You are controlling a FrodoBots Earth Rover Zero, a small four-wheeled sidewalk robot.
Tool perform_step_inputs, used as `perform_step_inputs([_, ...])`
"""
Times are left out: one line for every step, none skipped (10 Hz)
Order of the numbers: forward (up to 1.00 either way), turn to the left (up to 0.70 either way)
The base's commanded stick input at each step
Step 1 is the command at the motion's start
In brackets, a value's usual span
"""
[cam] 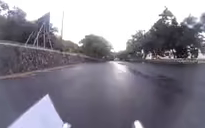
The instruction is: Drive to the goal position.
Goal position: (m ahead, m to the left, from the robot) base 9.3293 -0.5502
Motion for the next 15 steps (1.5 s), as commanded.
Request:
perform_step_inputs([0.50,-0.42])
perform_step_inputs([0.50,-0.22])
perform_step_inputs([0.50,0.00])
perform_step_inputs([0.50,0.00])
perform_step_inputs([0.50,0.00])
perform_step_inputs([0.50,0.00])
perform_step_inputs([0.50,0.00])
perform_step_inputs([0.50,0.00])
perform_step_inputs([0.50,-0.07])
perform_step_inputs([0.50,-0.26])
perform_step_inputs([0.50,-0.45])
perform_step_inputs([0.50,-0.28])
perform_step_inputs([0.50,0.00])
perform_step_inputs([0.50,0.00])
perform_step_inputs([0.50,0.00])
